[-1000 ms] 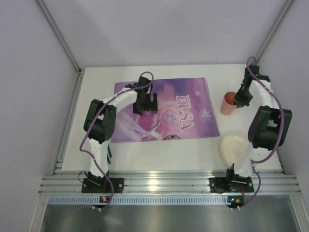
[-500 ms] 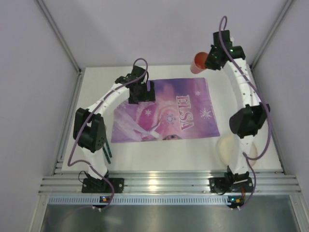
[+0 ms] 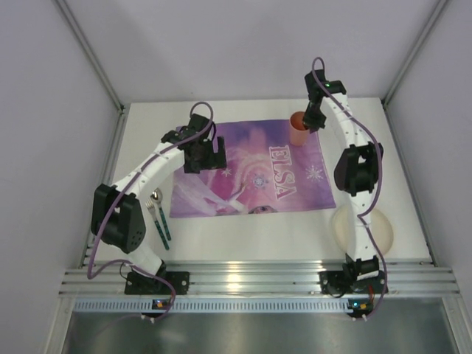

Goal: Set the dinner table for one person

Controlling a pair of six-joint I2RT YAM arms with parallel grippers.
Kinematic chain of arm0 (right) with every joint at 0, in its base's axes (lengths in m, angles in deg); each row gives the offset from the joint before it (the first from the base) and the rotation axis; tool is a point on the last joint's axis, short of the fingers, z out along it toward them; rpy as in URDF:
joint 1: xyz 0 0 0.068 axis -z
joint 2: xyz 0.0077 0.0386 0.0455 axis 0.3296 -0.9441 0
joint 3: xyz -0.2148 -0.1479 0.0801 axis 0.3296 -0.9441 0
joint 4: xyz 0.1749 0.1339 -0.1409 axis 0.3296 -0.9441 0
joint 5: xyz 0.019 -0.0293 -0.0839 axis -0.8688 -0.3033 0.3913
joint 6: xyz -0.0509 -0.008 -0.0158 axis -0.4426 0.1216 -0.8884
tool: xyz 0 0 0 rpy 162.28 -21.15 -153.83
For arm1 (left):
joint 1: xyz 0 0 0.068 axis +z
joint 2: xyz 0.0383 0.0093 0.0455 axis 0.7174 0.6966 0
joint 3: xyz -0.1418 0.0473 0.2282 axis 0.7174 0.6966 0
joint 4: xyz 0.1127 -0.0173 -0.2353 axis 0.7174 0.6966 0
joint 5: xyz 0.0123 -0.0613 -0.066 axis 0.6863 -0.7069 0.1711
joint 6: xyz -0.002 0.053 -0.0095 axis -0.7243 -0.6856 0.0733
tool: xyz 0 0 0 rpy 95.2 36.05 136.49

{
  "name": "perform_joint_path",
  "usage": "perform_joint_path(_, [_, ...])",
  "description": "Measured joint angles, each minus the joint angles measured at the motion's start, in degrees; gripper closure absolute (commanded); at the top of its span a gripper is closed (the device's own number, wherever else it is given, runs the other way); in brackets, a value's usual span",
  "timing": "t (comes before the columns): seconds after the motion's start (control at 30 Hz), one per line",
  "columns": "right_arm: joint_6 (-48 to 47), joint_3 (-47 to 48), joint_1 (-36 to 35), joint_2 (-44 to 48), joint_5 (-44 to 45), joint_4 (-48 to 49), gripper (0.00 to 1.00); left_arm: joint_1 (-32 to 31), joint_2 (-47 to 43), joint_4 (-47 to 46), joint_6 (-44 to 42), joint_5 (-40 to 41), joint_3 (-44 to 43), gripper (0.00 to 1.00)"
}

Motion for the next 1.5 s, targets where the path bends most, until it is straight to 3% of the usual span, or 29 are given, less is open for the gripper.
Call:
perform_joint_path(0.13, [-0.02, 0.0, -0.26, 0.0, 0.85, -0.31, 0.59, 0.13, -0.17, 0.33, 0.15, 0.37, 0.92, 0.02])
perform_joint_path(0.37, [-0.42, 0.2, -0.33, 0.0, 0.7, -0.37, 0.23, 0.28, -0.76, 0.33, 0.13, 0.94, 1.05, 0.02])
perform_joint_path(0.43, [-0.63, 0.83, -0.09, 0.02, -0.11, -0.66, 0.18, 0.28, -0.81, 0.31, 0.13, 0.96, 1.05, 0.02])
perform_joint_path(0.57, [-2.12, 0.92, 1.03, 3.21, -1.62, -0.98, 0.12, 0.28, -0.81, 0.33, 0.02, 0.72, 1.03, 0.02])
perform_joint_path(0.67, [-4.28, -7.69, 4.26, 14.8, -1.62, 0.28, 0.09, 0.28, -0.79, 0.11, -0.35, -0.66, 1.03, 0.02])
perform_joint_path(0.77, [-6.25, -24.9, 13.38, 34.32, -2.01, 3.67, 0.08, -0.35, -0.37, -0.94, -0.79, -2.91, 1.01, 0.02])
perform_joint_path(0.9, [-4.98, -50.73, 33.55, 58.95, -1.25, 7.65, 0.07, -4.94, 4.11, -1.7, -1.75, -6.93, -2.21, 0.02])
perform_joint_path(1.0, [-1.9, -69.31, 36.17, 68.91, -5.57, 7.02, 0.07, -11.21, 11.69, -2.95, -3.17, -11.43, -9.64, 0.02])
perform_joint_path(1.17, [1.49, -86.12, 36.3, 68.76, -13.51, 4.9, 0.06, -22.56, 24.92, -3.96, -5.11, -18.84, -24.5, 0.02])
perform_joint_path(1.37, [1.29, -85.94, 36.28, 70.62, -14.01, 4.26, 0.06, -33.57, 35.56, -2.69, -5.57, -25.24, -38.29, 0.02])
perform_joint_path(1.5, [0.37, -89.13, 36.28, 69.51, -13.86, 7.3, 0.07, -36.59, 36.57, -1.81, -5.55, -26.25, -39.41, 0.02])
